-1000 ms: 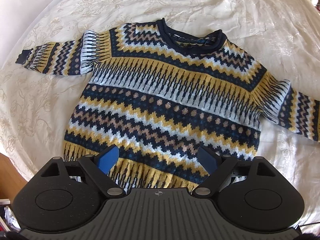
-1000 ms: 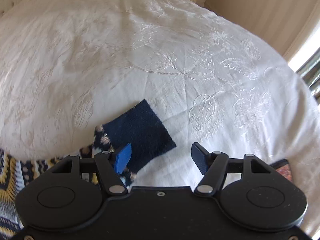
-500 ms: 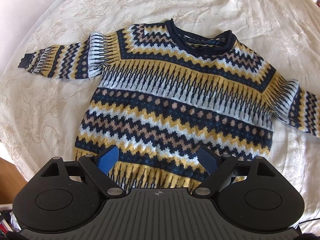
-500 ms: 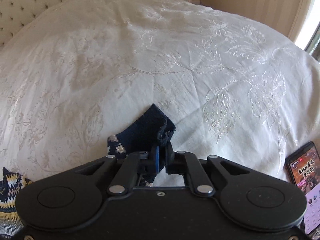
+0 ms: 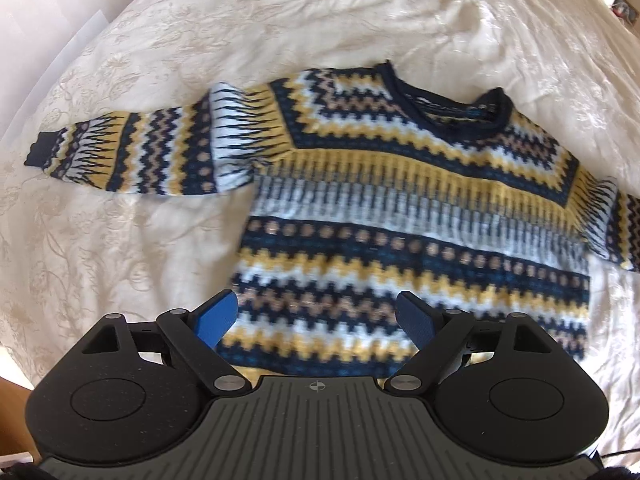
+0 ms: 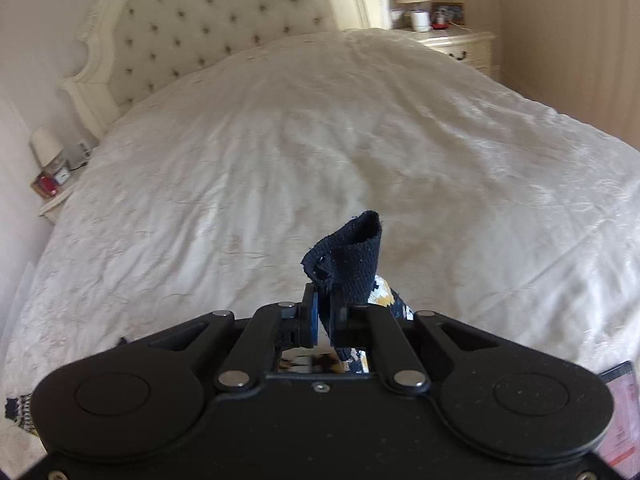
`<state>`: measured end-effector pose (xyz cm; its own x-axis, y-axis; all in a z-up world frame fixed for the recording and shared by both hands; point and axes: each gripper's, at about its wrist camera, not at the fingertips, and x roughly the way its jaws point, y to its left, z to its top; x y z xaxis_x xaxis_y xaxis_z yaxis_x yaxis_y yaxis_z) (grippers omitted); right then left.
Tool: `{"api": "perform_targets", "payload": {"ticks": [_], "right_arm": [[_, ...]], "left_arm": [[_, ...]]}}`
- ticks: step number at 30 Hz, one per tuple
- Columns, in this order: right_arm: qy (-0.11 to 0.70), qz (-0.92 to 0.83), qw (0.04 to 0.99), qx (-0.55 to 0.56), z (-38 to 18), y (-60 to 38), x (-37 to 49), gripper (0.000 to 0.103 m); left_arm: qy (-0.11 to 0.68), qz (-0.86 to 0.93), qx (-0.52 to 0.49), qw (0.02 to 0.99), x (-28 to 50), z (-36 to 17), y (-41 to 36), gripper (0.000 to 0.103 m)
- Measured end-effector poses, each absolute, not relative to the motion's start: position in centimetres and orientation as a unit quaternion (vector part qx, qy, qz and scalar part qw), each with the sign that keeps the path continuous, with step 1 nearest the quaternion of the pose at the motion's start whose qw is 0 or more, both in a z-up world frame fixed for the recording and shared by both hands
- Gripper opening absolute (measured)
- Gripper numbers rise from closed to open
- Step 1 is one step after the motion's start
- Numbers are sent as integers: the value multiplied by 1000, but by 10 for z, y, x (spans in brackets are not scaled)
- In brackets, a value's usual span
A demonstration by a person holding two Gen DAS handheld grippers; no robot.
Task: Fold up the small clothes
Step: 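Lift the cuff with the right gripper, fold sleeve across the body, release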
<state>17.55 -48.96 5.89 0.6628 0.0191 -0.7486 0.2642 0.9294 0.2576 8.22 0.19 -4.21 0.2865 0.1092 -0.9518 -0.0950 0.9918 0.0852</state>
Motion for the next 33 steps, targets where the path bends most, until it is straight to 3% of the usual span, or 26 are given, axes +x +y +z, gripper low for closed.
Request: {"api": "perform_targets", "payload": {"ticks": [7,16,20,23,26,27,33], "right_arm": [[404,47,901,152,49,-348,204,11],[441,143,872,155,-12,-214,216,12],[463,166,857,154,-35,-181,206,21],[474,168,851,151,-45,-172,196,22],[484,148,852,136,-56,-175,189,49],[486,139,853,133,-59,-177,186,51],[499,81,857,99,-72,-214,169,55]], "left_arm": [[592,75,6,802,81,-47,59,86],[583,73,-26,809,80,-54,111,84],[560,55,-33,826,83,-51,116,77],[534,37,-29,844,87,-45,112,77],[503,17,-22,864,92,-42,102,77],[494,9,-17,869,95,-41,97,78],[493,-29,21,869,119,-55,60,78]]}}
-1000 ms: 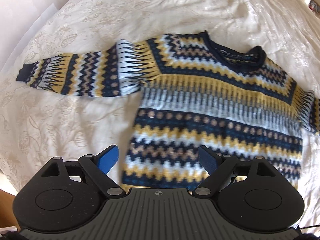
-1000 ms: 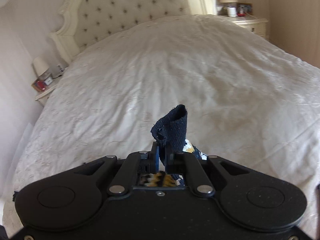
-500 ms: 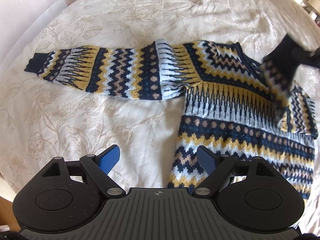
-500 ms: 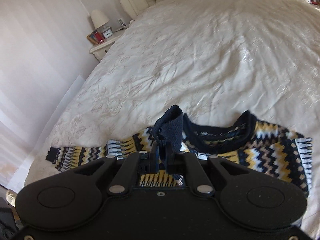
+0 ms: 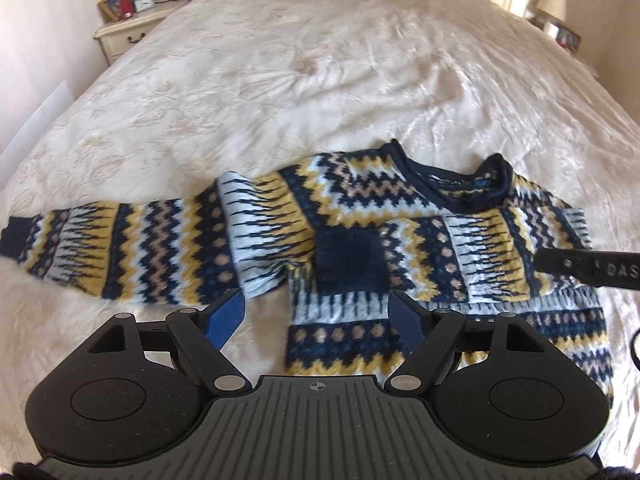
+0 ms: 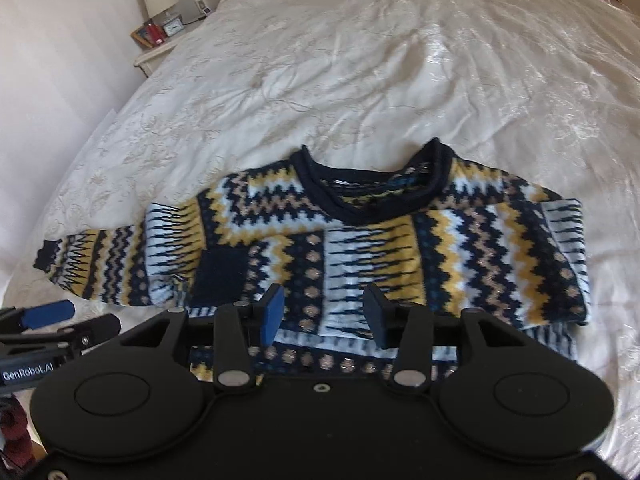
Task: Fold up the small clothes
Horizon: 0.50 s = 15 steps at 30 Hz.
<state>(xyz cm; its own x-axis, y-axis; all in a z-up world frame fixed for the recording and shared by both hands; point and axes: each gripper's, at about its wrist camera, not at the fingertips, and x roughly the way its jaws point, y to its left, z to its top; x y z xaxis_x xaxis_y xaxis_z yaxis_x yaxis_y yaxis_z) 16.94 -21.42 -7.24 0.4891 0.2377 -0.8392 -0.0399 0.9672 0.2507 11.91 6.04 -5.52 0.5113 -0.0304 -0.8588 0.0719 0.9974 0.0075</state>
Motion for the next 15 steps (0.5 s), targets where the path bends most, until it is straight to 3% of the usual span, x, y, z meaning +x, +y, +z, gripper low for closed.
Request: {"api": "perform_targets", "payload": {"ticks": [7,11,15], "right_arm": [[516,40,849,104,-88,-250,158,58],[526,31,843,110,-98,-259,156,58],[532,33,839,108,-104,-262,157,58]], "left_arm": [[512,-53,25,857,146,-87,43,77],[522,-69,32,849,164,-104,43,64],[525,-62,46,847,183,-117,47,63]]}}
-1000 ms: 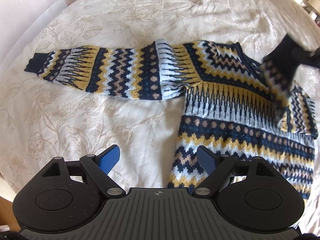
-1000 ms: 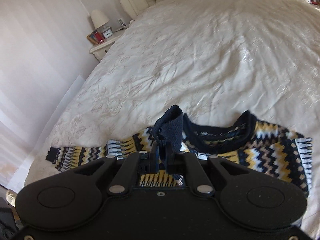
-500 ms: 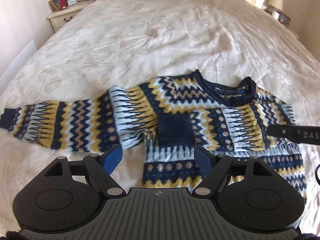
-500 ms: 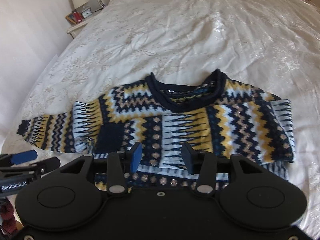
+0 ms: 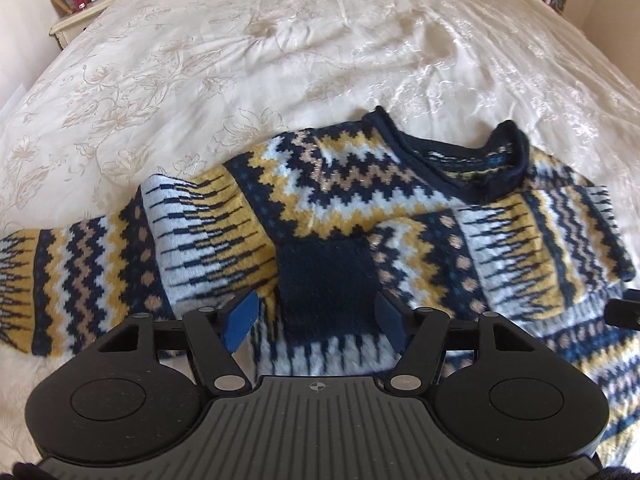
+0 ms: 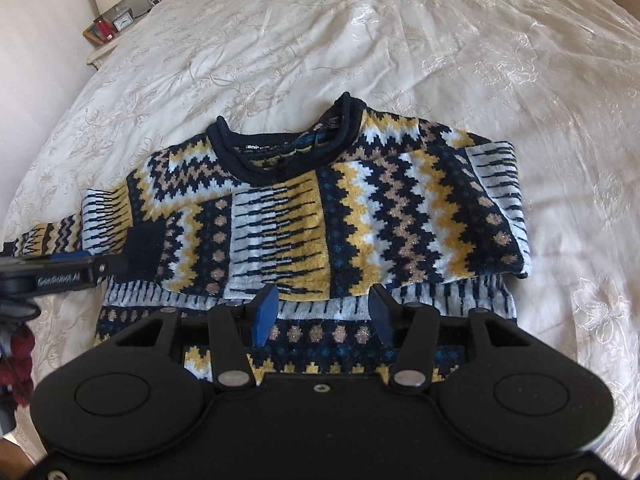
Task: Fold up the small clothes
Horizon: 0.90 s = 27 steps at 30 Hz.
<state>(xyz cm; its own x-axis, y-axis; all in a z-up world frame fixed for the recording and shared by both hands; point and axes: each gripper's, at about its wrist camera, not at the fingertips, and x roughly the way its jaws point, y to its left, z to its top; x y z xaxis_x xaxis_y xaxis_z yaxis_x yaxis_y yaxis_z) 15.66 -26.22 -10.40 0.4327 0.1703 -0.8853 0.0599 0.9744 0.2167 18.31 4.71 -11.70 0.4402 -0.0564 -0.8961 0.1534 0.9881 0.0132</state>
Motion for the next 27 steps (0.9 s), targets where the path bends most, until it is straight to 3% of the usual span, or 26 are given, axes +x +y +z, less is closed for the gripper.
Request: {"api": "perform_targets", "payload": {"ticks": [6,10,11,12,15,21,27], "right_arm": [[541,30,832,118,-115,-267,160,58],[548,24,827,124,-119,-269,158,58],[550,22,825,125,-121,-269,157,58],[552,22,824,125,-122,-269,156,58],[556,17,821,127,-124,-271,153,58],[558,10,821,121,-124,-281,150,58],[547,-25,829,117,-121,-316,163,62]], "left_arm": [[549,-63,58,831,208,-142,50,63],[564,-74,43,821,214,-153,50,52],[562,-68,41,823,214,-153,49,42],[561,-64,39,824,213,-151,49,25],[556,-52,42,828,209,-141,49,2],[513,-38,2,857,197,-98,74,2],[540,-36,-2,841,213,-108,86,4]]}}
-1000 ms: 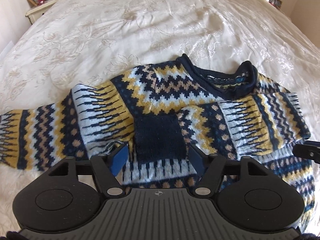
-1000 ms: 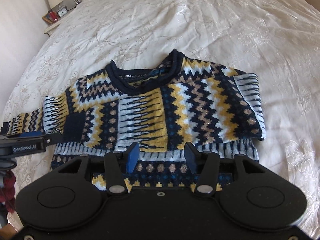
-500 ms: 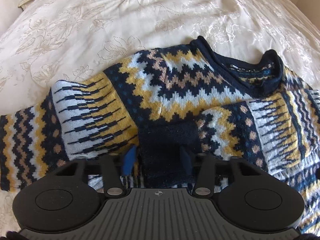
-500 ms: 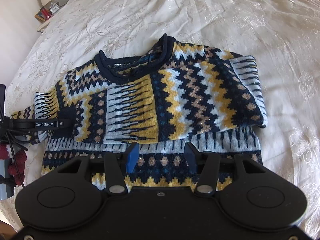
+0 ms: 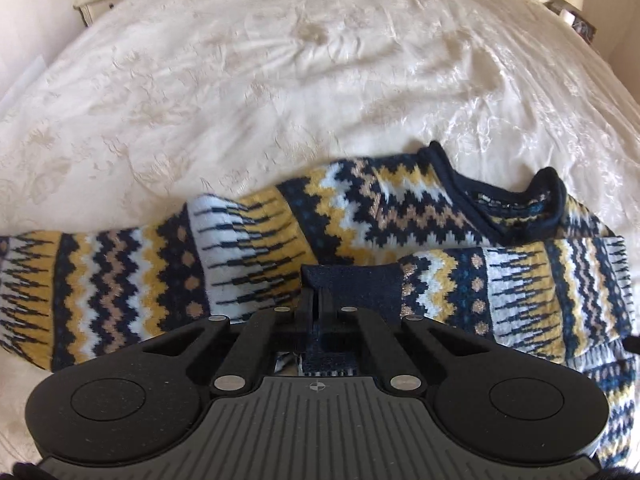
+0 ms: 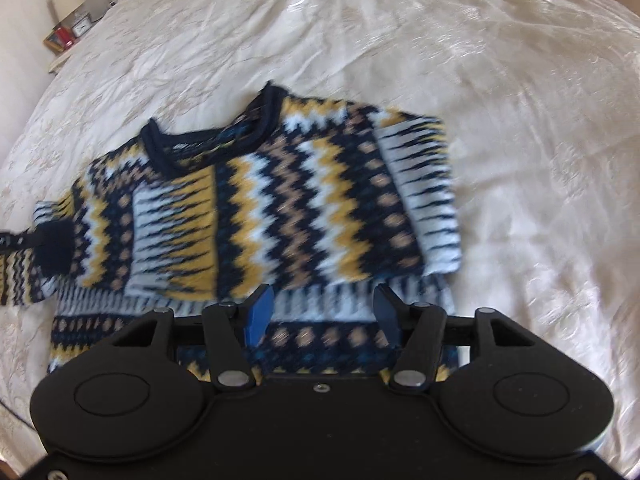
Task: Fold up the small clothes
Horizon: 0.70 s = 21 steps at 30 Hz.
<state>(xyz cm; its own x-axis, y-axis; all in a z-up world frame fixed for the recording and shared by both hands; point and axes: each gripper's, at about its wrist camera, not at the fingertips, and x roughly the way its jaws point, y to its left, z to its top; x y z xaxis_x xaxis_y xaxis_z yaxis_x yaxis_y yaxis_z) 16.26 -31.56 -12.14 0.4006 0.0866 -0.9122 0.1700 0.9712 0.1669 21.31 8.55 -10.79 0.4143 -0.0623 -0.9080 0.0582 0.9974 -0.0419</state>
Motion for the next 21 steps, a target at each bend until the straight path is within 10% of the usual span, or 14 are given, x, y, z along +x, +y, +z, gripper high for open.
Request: {"api": "perform_targets", "payload": {"ticks": [10,21], "right_arm": [[550,-82,825,98,-144,-359,222,62],[585,-129,795,95,-187,-383,247,75]], "left_arm": [[578,20,20,815,216,-137,88,6],[591,46,-4,805,210,-140,109,31]]}}
